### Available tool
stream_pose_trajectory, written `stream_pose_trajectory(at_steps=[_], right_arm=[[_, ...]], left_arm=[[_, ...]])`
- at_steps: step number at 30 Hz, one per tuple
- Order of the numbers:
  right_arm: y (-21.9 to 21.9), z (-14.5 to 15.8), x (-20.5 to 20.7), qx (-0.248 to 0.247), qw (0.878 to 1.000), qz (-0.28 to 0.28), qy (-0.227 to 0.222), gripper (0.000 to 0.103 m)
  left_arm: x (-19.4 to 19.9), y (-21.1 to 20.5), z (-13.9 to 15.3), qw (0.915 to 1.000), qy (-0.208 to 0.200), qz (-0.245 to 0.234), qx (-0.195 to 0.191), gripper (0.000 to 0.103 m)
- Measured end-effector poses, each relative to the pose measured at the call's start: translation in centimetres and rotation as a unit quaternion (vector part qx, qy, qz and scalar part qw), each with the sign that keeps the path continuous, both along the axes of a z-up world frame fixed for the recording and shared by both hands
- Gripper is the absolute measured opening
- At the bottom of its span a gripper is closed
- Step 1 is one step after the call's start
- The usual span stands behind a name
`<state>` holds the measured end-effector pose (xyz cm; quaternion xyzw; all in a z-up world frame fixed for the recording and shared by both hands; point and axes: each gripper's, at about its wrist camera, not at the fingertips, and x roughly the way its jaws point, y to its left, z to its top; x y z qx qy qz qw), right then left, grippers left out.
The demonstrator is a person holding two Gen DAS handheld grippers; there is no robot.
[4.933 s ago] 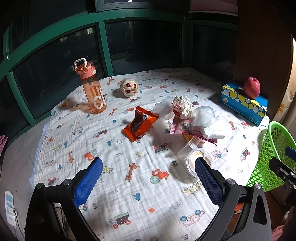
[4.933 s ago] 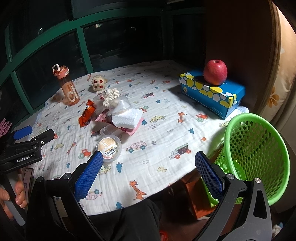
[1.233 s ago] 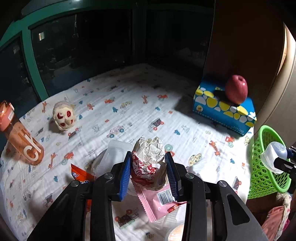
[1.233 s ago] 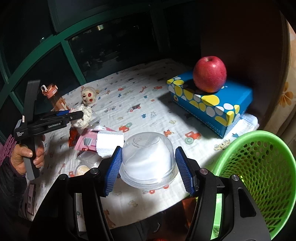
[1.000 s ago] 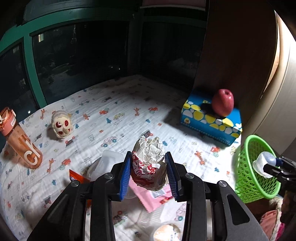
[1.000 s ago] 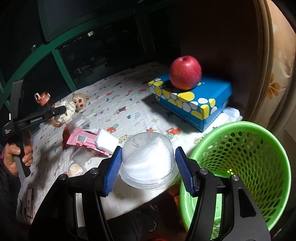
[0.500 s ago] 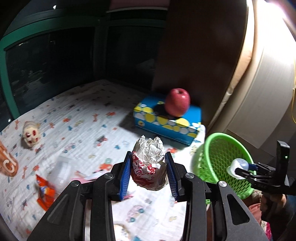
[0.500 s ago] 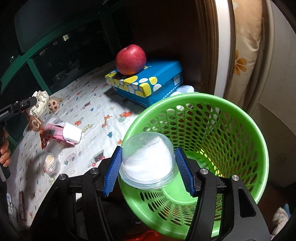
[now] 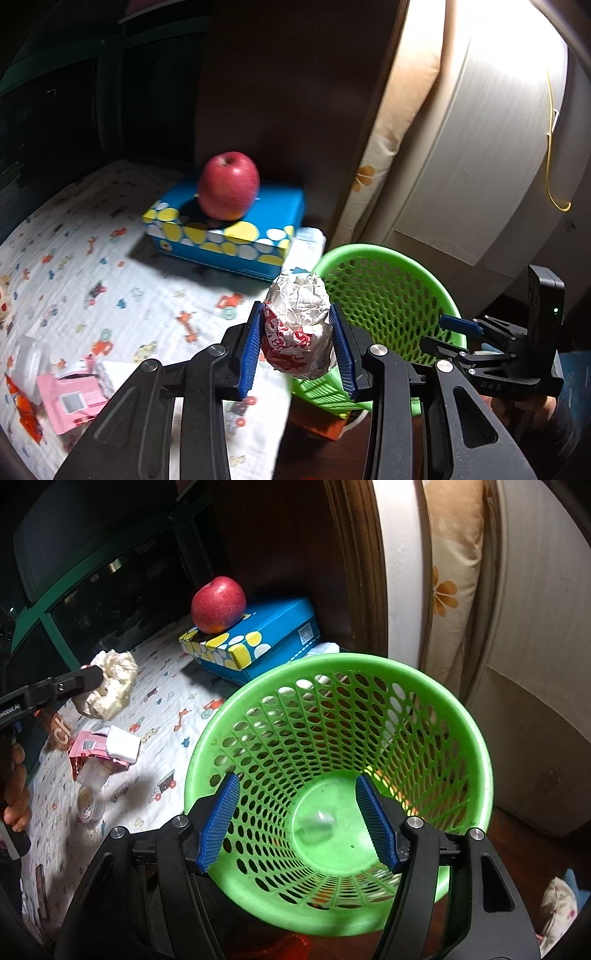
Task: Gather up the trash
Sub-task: 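Carry the dome lid into the green basket and open the right gripper while the left carries the paper, then lower the crumpled paper into the green basket and open the left gripper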
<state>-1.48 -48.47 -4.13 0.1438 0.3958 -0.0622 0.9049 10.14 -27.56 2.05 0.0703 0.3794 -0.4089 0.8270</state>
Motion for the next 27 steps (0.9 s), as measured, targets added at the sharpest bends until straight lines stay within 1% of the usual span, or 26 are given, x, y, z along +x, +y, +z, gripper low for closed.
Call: stream_pose_trajectory(at_steps=[8, 13, 14, 15, 17, 18, 22, 27], right_arm=[[-2.5, 0.6, -1.5, -0.004, 1.000, -0.018, -0.010, 0.069], [-3.8, 0.7, -2.3, 0.000, 1.000, -0.027, -0.015, 0.071], [-4.0, 0.7, -2.4, 0.001, 0.999, -0.027, -0.016, 0.071], [-4.2, 0.7, -2.5, 0.002, 0.999, -0.028, -0.016, 0.071], [-4.5, 0.7, -2.6, 0.005, 0.999, -0.029, -0.016, 0.071], [-4.6, 0.7, -2.6, 0.005, 0.999, -0.029, -0.016, 0.071], [-4.9, 0.8, -2.7, 0.005, 0.999, -0.029, -0.016, 0.071], [-4.0, 0.7, -2.5, 0.009, 1.000, -0.017, -0.019, 0.071]], left_arm=[[-1.0, -4.6, -2.2, 0.9988, 0.029, -0.036, 0.016, 0.035], [-1.5, -6.6, -3.3, 0.9974, 0.040, -0.051, 0.031, 0.038], [-1.5, -6.9, -3.6, 0.9972, 0.041, -0.052, 0.034, 0.039], [-1.6, -7.1, -3.9, 0.9970, 0.044, -0.054, 0.035, 0.044], [-1.6, -7.5, -4.4, 0.9963, 0.055, -0.056, 0.034, 0.048], [-1.8, -7.7, -4.5, 0.9962, 0.056, -0.056, 0.034, 0.052], [-1.9, -7.9, -5.0, 0.9959, 0.065, -0.056, 0.029, 0.060], [-1.6, -6.0, -4.8, 0.9971, 0.064, -0.033, 0.024, 0.061]])
